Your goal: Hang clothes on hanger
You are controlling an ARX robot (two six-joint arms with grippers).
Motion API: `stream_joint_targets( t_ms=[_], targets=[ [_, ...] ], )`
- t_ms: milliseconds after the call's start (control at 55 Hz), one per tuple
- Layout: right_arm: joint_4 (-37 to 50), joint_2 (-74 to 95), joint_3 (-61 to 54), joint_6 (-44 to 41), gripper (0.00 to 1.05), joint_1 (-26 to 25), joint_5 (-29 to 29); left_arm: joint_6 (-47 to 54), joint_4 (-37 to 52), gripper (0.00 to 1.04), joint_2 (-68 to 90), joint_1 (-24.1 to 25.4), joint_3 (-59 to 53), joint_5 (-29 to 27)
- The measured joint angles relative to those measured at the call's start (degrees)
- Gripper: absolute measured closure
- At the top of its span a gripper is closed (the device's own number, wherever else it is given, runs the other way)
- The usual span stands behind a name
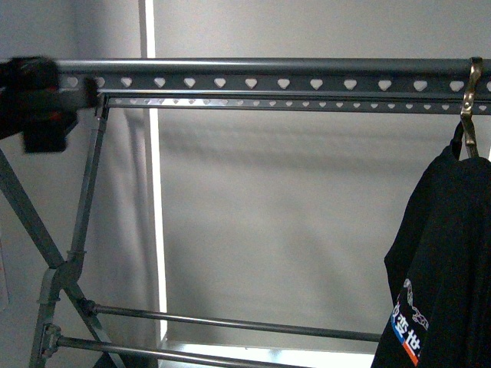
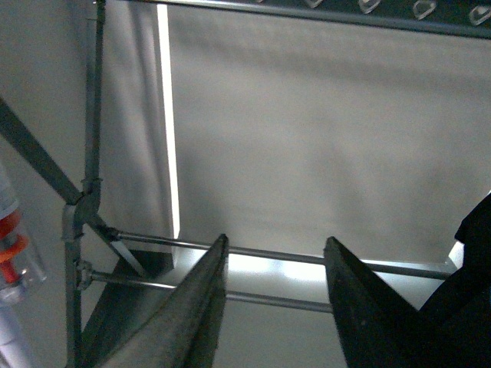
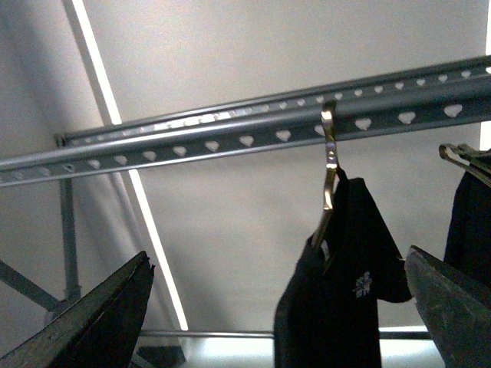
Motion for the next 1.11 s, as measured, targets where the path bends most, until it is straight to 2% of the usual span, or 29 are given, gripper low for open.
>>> stream_joint_targets(
  t_ms=[18, 91, 164, 200, 236, 291, 400, 527, 600, 691, 800, 1109],
  targets=[
    [0.17, -1.14, -0.72, 0.00, 0.08, 0.63, 0.74, 0.13, 0.37, 0.67, -0.48, 0.22, -0.90, 0.13],
    [1.38, -10.14, -6.47, -2.12, 0.08, 7.50, 10.25, 0.61, 2.73, 0.79, -3.34, 1.44, -6.71, 1.27],
    [-10.97, -18.38, -8.20, -6.54, 0.19, 17.11, 21.94, 0.81, 4.33, 0.90, -5.33, 2.23, -11.02, 2.14],
    [-15.76, -20.98, -9.35, -7.63, 0.24, 20.22, 24.76, 0.96, 5.11, 0.97, -6.51, 2.78, -13.51, 2.84],
    [-20.44, -23.21, -11.56, -9.11, 0.31, 21.68, 24.76, 0.98, 5.88, 1.02, -7.85, 3.30, -15.82, 3.26],
    [-22.21, -24.61, -15.63, -10.34, 0.43, 20.81, 23.37, 1.27, 7.21, 1.01, -10.45, 4.07, -19.23, 4.28],
    [-21.27, -27.63, -20.37, -11.32, 0.70, 16.26, 18.60, 1.40, 8.61, 1.01, -14.88, 5.66, -25.73, 5.99],
    [-20.37, -30.18, -22.75, -11.61, 0.91, 12.90, 15.15, 1.38, 8.92, 1.01, -18.78, 6.95, -29.83, 6.62],
    [-20.28, -31.26, -24.48, -11.78, 1.03, 7.67, 8.52, 1.40, 8.92, 1.01, -20.83, 7.50, -31.78, 7.37],
    [-19.98, -32.17, -26.10, -11.82, 1.02, 4.46, 7.52, 1.44, 8.68, 1.01, -23.28, 10.27, -33.81, 11.47],
    [-19.45, -33.35, -27.43, -11.85, 1.02, 4.02, 7.15, 1.42, 7.80, 1.01, -26.38, 11.72, -35.87, 11.37],
    [-18.71, -35.60, -30.58, -11.85, 1.02, 3.98, 7.04, 1.44, 2.91, 1.01, -35.52, 11.74, -40.19, 11.58]
  ],
)
